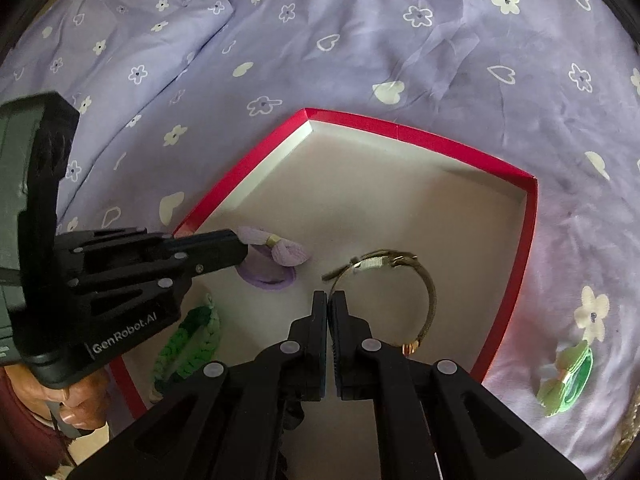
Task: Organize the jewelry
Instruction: 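Place the hair tie and watch in the red box, opening both tools, then grasp the mint hair tie with left tool while right tool grasps yellow hair clip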
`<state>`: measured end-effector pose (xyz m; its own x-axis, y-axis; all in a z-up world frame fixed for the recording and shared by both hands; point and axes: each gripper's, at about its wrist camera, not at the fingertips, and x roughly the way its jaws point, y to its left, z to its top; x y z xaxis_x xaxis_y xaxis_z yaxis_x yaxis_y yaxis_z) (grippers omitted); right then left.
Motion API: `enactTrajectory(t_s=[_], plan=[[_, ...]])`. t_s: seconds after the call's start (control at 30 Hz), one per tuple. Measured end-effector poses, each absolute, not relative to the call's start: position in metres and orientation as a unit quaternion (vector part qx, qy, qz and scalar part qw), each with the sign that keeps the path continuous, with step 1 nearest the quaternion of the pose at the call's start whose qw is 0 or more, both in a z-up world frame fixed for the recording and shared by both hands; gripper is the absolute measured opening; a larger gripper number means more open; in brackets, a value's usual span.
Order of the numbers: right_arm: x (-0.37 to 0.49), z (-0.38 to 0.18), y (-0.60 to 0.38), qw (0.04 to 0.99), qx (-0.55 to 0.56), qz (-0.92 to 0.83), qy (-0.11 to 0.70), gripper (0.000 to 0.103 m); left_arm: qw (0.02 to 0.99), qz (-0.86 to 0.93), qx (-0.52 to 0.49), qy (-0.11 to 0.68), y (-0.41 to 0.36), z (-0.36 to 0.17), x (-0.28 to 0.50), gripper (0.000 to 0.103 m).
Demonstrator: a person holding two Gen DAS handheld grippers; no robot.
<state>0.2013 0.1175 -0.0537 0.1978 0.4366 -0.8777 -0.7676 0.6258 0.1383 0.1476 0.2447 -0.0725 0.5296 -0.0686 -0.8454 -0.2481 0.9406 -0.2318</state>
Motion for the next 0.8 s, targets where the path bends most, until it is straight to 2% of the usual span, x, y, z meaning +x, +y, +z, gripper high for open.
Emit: enactTrajectory(t_s=[0.23,0.33,0.37,0.4,0.63,0.7,0.8], plan=[[0.199,-0.047,0.110,0.764,-0.157,0.397,0.483,0.010,0.859,0.059,-0.158,0.484,0.244,-0.071,0.143,0.006],[0.197,-0.039,0.100,0.771,-0.140,0.397,0.478,0.019,0.859,0.063,-0.156,0.483,0.242,-0.070,0.141,0.017],[0.197,-0.036,0.096,0.772,-0.133,0.398,0.477,0.023,0.859,0.065,-0.155,0.484,0.241,-0.070,0.142,0.025],[0.196,-0.033,0.092,0.775,-0.126,0.398,0.475,0.025,0.859,0.067,-0.155,0.484,0.241,-0.069,0.141,0.029],[0.184,-0.006,0.044,0.801,-0.074,0.383,0.455,0.026,0.864,0.069,-0.154,0.474,0.234,-0.059,0.129,0.029],[0.182,0.000,0.030,0.807,-0.062,0.376,0.451,0.026,0.867,0.071,-0.155,0.467,0.232,-0.053,0.122,0.034],[0.178,0.006,0.006,0.817,-0.040,0.363,0.447,0.033,0.872,0.068,-0.158,0.458,0.224,-0.043,0.114,0.035]])
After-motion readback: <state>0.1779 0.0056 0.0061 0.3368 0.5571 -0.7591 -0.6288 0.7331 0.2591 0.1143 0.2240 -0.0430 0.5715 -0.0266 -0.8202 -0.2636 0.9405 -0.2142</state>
